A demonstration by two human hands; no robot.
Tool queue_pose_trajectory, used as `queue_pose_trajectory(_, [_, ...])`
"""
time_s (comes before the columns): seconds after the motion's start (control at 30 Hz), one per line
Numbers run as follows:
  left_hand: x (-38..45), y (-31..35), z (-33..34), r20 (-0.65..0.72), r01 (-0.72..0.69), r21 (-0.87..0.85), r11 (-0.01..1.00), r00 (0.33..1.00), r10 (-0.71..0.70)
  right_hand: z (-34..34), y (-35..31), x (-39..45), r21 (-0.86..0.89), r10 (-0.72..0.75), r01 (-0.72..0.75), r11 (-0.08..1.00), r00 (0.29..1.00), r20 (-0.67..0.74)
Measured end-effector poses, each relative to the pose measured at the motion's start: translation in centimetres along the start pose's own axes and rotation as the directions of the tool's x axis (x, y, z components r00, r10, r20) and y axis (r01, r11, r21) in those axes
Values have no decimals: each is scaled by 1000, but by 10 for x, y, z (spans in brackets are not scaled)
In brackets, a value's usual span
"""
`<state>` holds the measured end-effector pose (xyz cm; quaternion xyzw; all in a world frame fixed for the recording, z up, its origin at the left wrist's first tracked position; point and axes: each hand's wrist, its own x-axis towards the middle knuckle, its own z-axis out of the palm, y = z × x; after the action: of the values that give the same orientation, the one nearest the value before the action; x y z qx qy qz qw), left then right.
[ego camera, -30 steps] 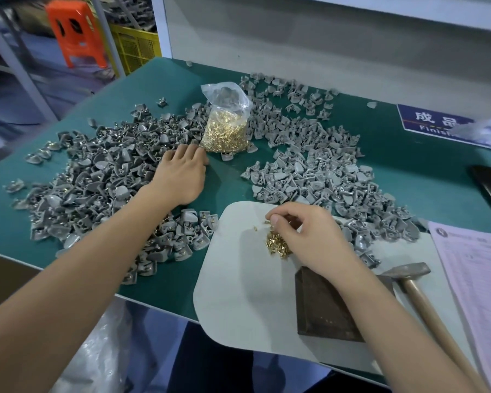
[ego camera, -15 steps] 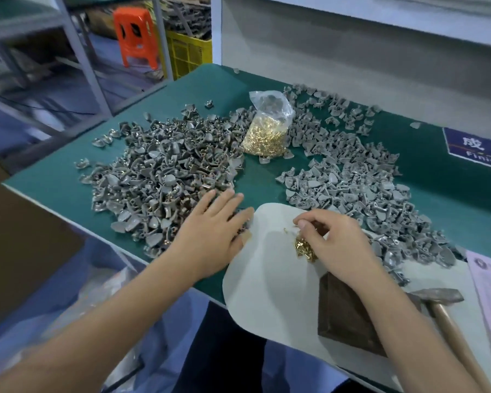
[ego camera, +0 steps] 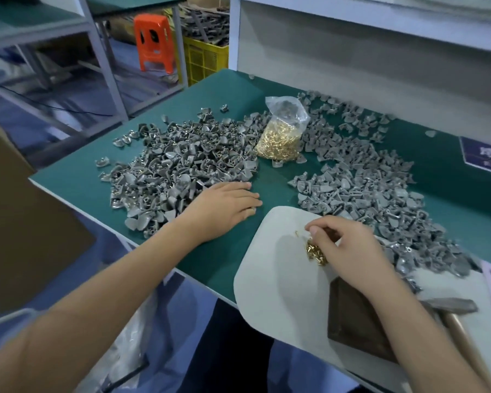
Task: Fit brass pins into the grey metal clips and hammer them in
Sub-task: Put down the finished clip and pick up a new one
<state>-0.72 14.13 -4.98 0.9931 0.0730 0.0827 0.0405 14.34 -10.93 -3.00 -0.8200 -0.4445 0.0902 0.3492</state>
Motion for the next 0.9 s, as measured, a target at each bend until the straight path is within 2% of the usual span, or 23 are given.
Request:
queue_pose_trajectory(0.27, [18, -29, -3, -48, -21, 9, 1000, 999, 21, 0, -1, 1, 6, 33, -33, 999, 999, 6])
queue_pose_trajectory(0.5, [14, -15, -7, -73, -119, 59, 991, 990, 123, 1, 0, 1, -14, 38, -37, 999, 999, 22])
queue_pose_trajectory(0.6, [2, -1, -13, -151, -100, 16, 995, 983, 101, 1, -2, 1, -11, 38, -38, 999, 999, 21])
queue_pose_trajectory(0.7, [-23, 11, -23, -322, -15, -130, 991, 946, -28, 0, -4, 0, -16, 38, -38, 999, 999, 24])
queue_pose_trajectory(0.77, [-52, 16, -24, -414, 77, -196, 978, 897, -154, -2, -5, -1, -21, 35, -34, 999, 999, 26])
queue_pose_trajectory(0.83, [-89, 20, -20, -504, 240, -256, 936, 793, -341, -3, -9, -3, -52, 32, -30, 998, 999, 35])
queue_pose_trajectory(0.9, [-122, 23, -14, -488, 447, -336, 829, 670, -559, -4, -14, -4, -144, 27, -22, 989, 999, 34])
